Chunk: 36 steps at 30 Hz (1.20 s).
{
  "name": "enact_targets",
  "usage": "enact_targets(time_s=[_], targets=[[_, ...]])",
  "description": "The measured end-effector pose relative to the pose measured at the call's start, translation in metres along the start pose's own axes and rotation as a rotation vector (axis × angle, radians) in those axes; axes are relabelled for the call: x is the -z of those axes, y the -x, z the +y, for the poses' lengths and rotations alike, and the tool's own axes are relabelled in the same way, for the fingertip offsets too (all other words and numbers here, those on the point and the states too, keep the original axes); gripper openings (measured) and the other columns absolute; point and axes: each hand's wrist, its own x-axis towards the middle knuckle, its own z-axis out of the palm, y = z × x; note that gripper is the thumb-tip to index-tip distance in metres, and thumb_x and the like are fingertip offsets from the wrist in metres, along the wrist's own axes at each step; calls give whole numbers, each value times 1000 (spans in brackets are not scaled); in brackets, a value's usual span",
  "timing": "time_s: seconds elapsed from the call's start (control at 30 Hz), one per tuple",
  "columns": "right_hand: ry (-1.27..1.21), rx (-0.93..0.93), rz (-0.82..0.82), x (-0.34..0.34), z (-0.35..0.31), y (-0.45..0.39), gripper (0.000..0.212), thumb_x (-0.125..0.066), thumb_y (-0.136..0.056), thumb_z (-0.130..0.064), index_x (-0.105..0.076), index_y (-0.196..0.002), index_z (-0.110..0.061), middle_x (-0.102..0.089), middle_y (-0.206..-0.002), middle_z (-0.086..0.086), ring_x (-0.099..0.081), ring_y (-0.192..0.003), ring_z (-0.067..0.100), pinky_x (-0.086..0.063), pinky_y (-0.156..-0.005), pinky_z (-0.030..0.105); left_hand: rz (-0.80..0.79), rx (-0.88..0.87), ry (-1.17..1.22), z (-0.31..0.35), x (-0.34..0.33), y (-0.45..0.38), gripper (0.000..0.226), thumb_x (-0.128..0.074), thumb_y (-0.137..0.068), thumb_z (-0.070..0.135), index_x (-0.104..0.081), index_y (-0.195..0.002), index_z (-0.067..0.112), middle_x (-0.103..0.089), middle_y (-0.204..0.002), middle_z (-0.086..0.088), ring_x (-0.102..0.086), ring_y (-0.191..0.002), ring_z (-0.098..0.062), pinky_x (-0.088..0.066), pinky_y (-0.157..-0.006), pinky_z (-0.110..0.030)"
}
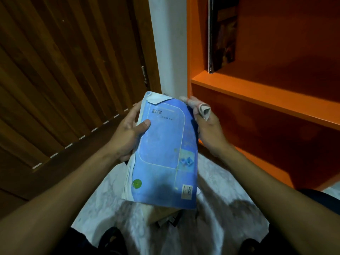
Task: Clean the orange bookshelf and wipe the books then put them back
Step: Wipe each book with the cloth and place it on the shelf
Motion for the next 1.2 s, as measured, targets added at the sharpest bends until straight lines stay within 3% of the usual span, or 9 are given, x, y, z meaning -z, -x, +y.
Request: enact_targets(time_s=[0.1, 0.33, 0.57, 0.8, 0.87, 0.93, 1.0, 1.1, 1.2], targets=[[29, 9, -93, -12, 15, 16, 36, -49, -100, -17, -59, -124, -41, -53, -136, -31, -41, -137, -1, -25, -122, 38, -24, -55, 25, 1, 2, -2, 62, -45, -100, 6, -30, -153, 36, -61, -137, -9, -68, -110, -34, -60, -77, -44], [64, -3, -431, -35, 45, 82, 45, -46, -101, -5, -49, -144, -17, -37, -157, -9, -23, -149, 8, -19, -124, 36, 206, -132, 21, 9, 24, -6, 57, -43, -103, 5, -36, -151, 34, -62, -137, -9, -67, -113, -33, -59, -84, -50], [219, -55, -642, -28, 49, 93, 27, -51, -101, -8, -68, -120, -18, -68, -124, -5, -60, -122, 8, -47, -104, 33, 307, -157, -157, 18, 41, 1, 55, -44, -105, 12, -31, -152, 37, -65, -133, -1, -70, -108, -28, -60, -79, -48], [4, -259, 131, -14, 14, 33, 17, -51, -102, -27, -63, -104, -14, -54, -65, -3, -45, -54, 13, -37, -45, 20, 169, -81, -303, -2, 20, 5, 49, -41, -106, 20, -35, -149, 44, -56, -143, 8, -65, -118, -17, -55, -96, -48], [-37, -147, 151, -18, 3, 23, 19, -51, -102, -32, -63, -117, -28, -65, -87, -9, -55, -66, 1, -43, -55, 16, 122, -86, -303, -8, 5, 7, 46, -41, -106, 17, -42, -140, 48, -59, -137, 16, -64, -119, -13, -53, -99, -43], [45, -17, 57, -28, -1, 18, 35, -47, -104, -29, -53, -138, -27, -61, -131, -6, -60, -112, 4, -50, -91, 21, 97, -96, -309, -11, -9, 9, 46, -41, -106, 14, -44, -135, 49, -62, -129, 25, -63, -119, -10, -53, -100, -38], [295, 115, -46, -40, 3, 24, 46, -43, -105, -24, -37, -150, -31, -32, -158, -12, -25, -147, 5, -20, -121, 27, 92, -110, -244, -16, -19, 6, 46, -40, -106, 10, -45, -142, 39, -64, -131, 16, -63, -120, -15, -53, -99, -39], [496, 272, -198, -54, 16, 45, 56, -40, -103, -14, -23, -151, -37, -13, -161, -16, -2, -152, 6, -1, -125, 35, 192, -79, -88, -16, -25, -5, 45, -38, -106, 8, -47, -144, 32, -66, -130, 1, -67, -114, -23, -55, -94, -43], [482, 386, -298, -61, 30, 70, 50, -34, -100, -18, -38, -149, -13, -30, -159, -1, -10, -152, 10, -4, -125, 39, 319, -60, 32, -11, -20, -10, 44, -37, -106, 8, -50, -140, 34, -68, -125, -4, -70, -107, -27, -59, -84, -45]])
